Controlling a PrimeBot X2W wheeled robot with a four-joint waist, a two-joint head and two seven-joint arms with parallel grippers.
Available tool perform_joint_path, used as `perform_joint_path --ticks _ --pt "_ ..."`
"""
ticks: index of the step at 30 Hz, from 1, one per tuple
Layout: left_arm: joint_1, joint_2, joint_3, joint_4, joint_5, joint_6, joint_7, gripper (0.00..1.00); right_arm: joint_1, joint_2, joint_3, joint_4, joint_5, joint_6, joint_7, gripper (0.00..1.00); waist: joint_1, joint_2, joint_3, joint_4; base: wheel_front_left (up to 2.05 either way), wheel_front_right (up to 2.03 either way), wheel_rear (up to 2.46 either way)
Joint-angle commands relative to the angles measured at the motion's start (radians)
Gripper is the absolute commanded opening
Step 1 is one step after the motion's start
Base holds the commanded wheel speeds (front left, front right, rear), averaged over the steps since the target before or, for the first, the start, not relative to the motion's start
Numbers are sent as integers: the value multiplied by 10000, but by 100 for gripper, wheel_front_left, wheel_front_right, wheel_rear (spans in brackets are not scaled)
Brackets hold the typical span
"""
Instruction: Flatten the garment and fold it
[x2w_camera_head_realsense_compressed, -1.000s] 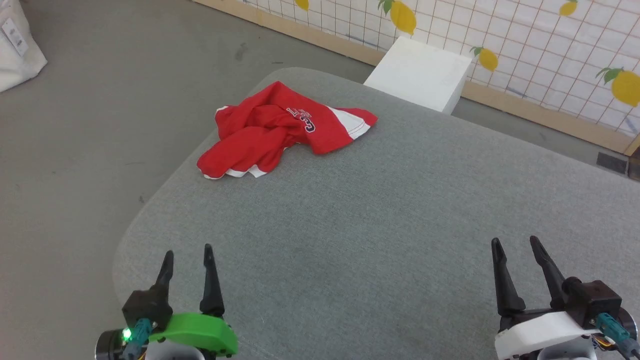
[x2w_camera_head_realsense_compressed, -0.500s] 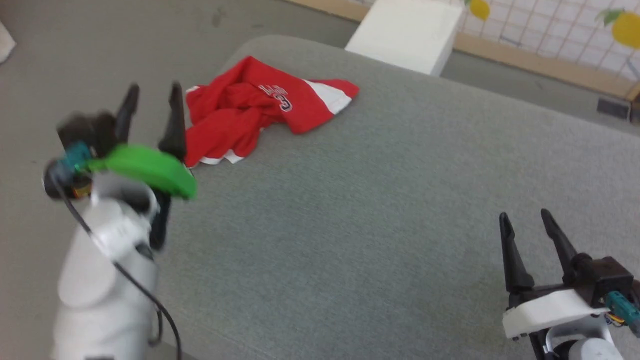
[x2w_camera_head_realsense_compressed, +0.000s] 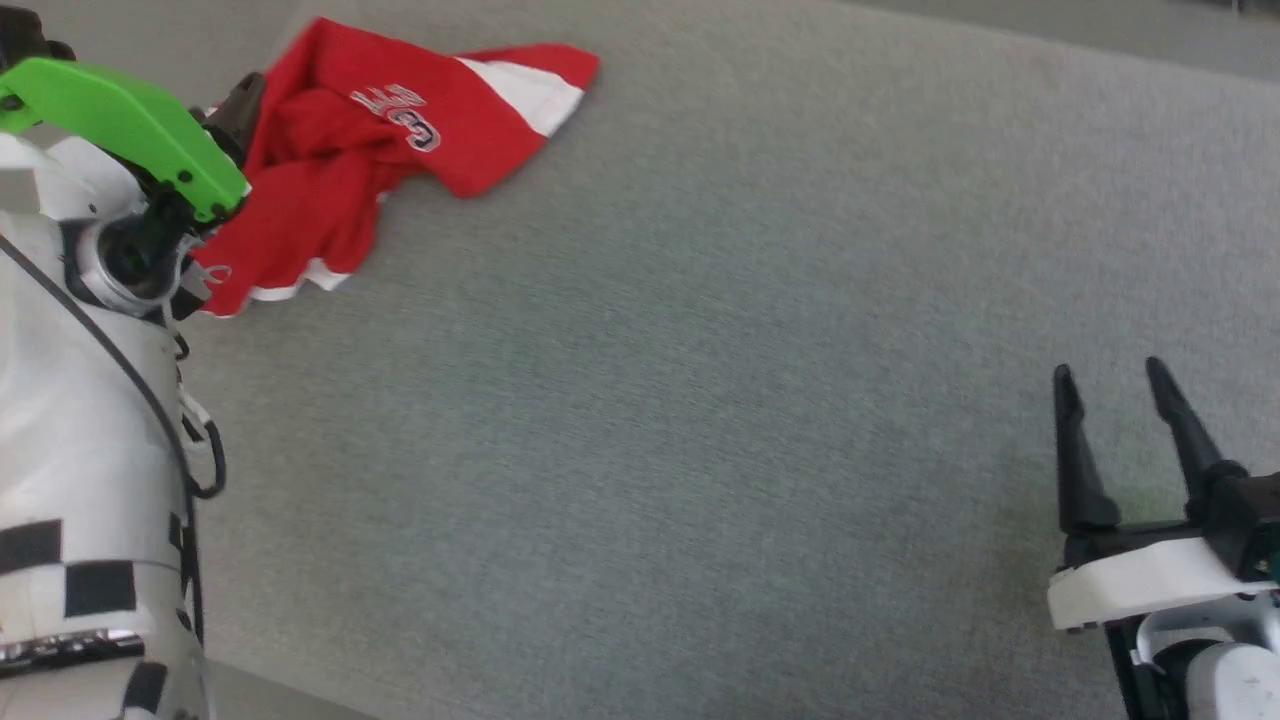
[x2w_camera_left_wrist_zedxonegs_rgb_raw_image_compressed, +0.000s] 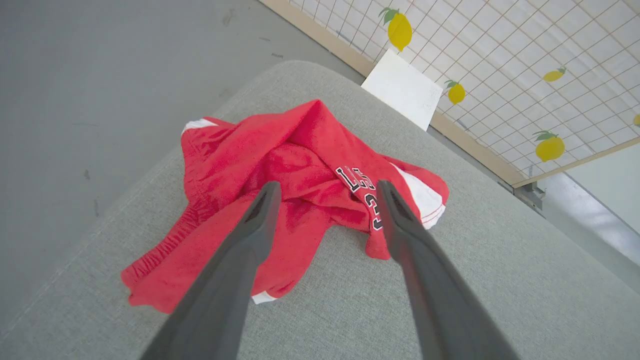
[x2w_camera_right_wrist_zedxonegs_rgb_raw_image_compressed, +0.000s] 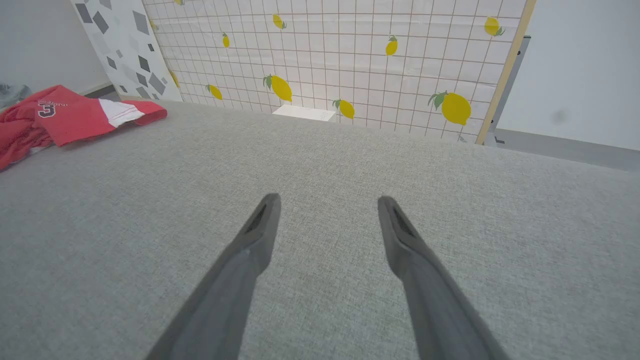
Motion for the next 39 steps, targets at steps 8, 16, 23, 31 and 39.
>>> perform_joint_path --ticks 8,16,23,31,39 --pt "-426 252 190 128 -507 1104 2243 100 -50 1 -248 -571 -183 -13 121 100 -1 0 1663 -904 0 0 0" --pt "188 326 -9 -221 -439 1395 2894 100 -72 1 -370 -861 -185 -13 197 100 -1 0 2140 -959 0 0 0" --pt "562 239 -61 -238 -282 1312 2033 0 -121 1 -409 -1012 -220 -13 311 100 -1 0 2287 -894 0 0 0" --pt "379 333 247 -25 -237 758 -147 0 -136 1 -291 -843 -199 -13 324 100 -1 0 1881 -712 0 0 0" --pt "-675 570 314 -62 -174 -202 -2251 0 -157 1 -21 -224 67 -13 73 100 -1 0 762 -729 0 0 0"
